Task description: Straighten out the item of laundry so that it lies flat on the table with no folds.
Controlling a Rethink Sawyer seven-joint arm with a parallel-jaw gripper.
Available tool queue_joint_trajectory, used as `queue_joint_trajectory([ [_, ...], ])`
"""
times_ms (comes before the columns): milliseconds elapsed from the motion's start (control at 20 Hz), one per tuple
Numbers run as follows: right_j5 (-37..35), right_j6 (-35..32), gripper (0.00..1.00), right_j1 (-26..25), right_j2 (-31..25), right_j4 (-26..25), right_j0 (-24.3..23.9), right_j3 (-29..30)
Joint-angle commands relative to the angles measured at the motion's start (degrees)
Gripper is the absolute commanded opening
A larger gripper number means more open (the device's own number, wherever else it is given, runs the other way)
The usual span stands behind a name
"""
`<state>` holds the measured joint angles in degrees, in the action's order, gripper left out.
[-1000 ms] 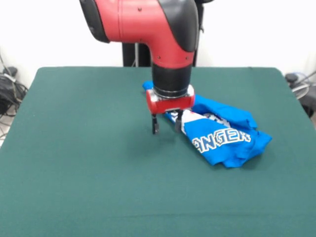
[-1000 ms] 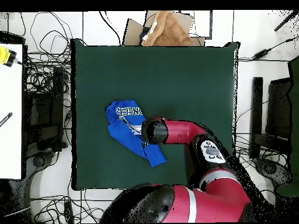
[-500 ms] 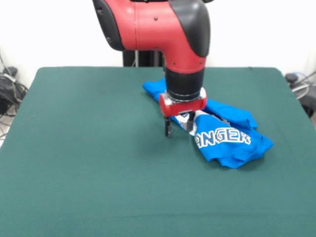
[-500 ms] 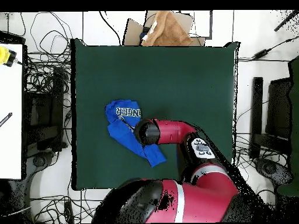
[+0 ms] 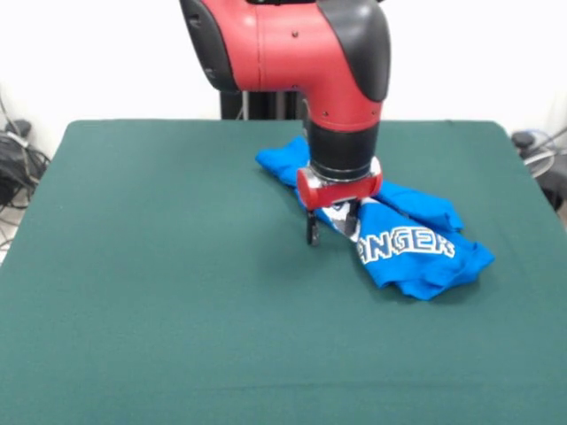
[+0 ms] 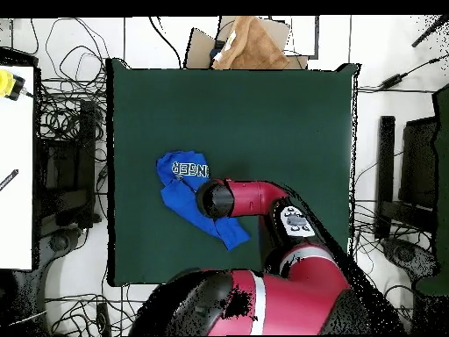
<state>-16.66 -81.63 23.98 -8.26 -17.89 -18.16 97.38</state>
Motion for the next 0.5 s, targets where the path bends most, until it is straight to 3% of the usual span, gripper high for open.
queue_joint_trajectory([
  [50,2.5,-9.4,1.00,-0.4,-2.7,0.8,2.3,0.9],
  [500,1.9,-10.2,1.00,-1.2,-2.4,1.5,2.2,2.1],
])
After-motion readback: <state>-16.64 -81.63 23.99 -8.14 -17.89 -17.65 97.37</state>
